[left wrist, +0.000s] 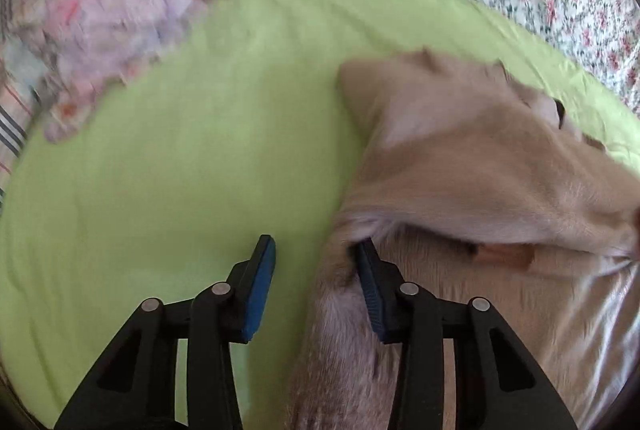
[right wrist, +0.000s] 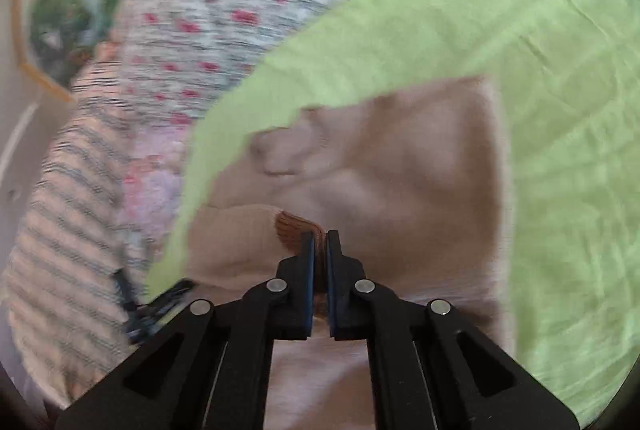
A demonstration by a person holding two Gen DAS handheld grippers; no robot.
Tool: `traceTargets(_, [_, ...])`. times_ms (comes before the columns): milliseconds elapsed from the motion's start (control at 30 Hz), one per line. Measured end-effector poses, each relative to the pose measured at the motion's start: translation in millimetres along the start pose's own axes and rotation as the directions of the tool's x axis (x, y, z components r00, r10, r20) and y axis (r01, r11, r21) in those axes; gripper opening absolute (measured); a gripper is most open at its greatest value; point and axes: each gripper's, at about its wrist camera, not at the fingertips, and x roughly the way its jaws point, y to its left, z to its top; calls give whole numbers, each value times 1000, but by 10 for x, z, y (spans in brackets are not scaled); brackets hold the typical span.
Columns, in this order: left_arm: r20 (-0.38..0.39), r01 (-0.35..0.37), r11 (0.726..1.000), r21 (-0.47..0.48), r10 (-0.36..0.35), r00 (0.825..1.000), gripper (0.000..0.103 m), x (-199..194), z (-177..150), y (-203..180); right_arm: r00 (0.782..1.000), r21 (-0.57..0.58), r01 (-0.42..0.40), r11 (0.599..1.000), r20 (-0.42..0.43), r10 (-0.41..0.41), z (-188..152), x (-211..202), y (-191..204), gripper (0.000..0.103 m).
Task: Fold small clothes
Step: 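Fold the other sleeve across the body with the left gripper and release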
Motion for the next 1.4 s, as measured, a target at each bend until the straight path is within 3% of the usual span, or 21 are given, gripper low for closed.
traceTargets(100, [23, 146, 988, 40, -147, 989, 47, -253, -41, 54, 1000, 57, 4, 998, -24, -3, -58, 145, -128, 11])
traceTargets(167, [41, 256, 966, 41, -258, 965, 59, -433, 5, 122, 1000, 40, -12, 999, -7, 13, -93, 135, -106, 25])
traceTargets(233, [52, 314, 949, 36, -315, 948, 71, -495, 111, 180, 998, 12, -54, 998, 17, 53, -127, 117, -42, 51])
traceTargets(267, [45, 345, 938, 28, -346, 937, 79, -486, 195, 198, 998, -10, -53, 999, 24, 53, -155, 112, 6, 54])
traceTargets(367, [-9, 413, 911, -10, -413, 911, 82, -230, 531, 151, 999, -85, 18, 996, 35, -15, -208, 145, 143, 56])
traceTargets(467, [-113, 415, 909, -43, -417, 902, 82, 247, 783, 39, 998, -125, 61, 990, 36, -56, -266, 180, 155, 56])
traceTargets(500, [-165, 410, 911, -57, -413, 896, 80, 458, 840, 6, 997, -145, 77, 986, 34, -73, -281, 196, 171, 50])
traceTargets(533, [-187, 401, 914, -56, -404, 895, 79, 579, 863, -30, 995, -164, 95, 982, 24, -93, -310, 196, 172, 26])
traceTargets(567, [-176, 389, 920, -36, -389, 904, 73, 634, 874, -74, 994, -172, 109, 979, 9, -109, -314, 216, 164, 10])
traceTargets(600, [-134, 376, 926, 14, -371, 919, 43, 605, 876, -145, 995, -171, 99, 980, -1, -101, -300, 210, 158, 9])
traceTargets(633, [-120, 390, 920, 39, -383, 916, 22, 573, 882, -205, 996, -173, 85, 981, 5, -86, -296, 155, 157, 9])
traceTargets(667, [-100, 388, 920, 48, -382, 919, 11, 524, 894, -236, 998, -182, 62, 981, 31, -57, -256, 45, 200, 9])
traceTargets(700, [-31, 357, 930, 86, -356, 934, 10, 381, 899, -287, 998, -181, 11, 983, 68, 1, -202, -104, 245, 9])
traceTargets(767, [92, 332, 932, 146, -346, 934, 7, 129, 874, -339, 987, -164, -93, 982, 113, 113, -106, -337, 286, 8])
traceTargets(800, [131, 337, 928, 156, -358, 925, 7, 39, 847, -343, 987, -170, -83, 982, 121, 105, -57, -402, 306, 8])
traceTargets(867, [141, 326, 932, 157, -348, 927, 7, 31, 828, -340, 994, -185, -20, 983, 101, 39, 0, -362, 306, 8])
traceTargets(1000, [37, 322, 938, 125, -329, 944, 12, 336, 803, -332, 995, -129, 94, 987, -31, -99, -5, 44, 82, 8])
traceTargets(1067, [7, 299, 946, 123, -302, 953, 23, 422, 804, -352, 988, -138, 137, 981, -48, -145, -62, 142, 53, 8])
traceTargets(1200, [6, 257, 958, 125, -260, 966, 49, 384, 810, -355, 986, -143, 164, 976, -16, -168, -88, 61, 82, 8])
traceTargets(1333, [-22, 240, 965, 103, -239, 971, 53, 460, 772, -263, 978, -159, 204, 966, -21, -209, -92, 74, 99, 9])
traceTargets(1400, [-31, 244, 967, 70, -243, 970, 53, 484, 770, -213, 954, -166, 299, 940, 25, -299, -95, 5, 159, 13])
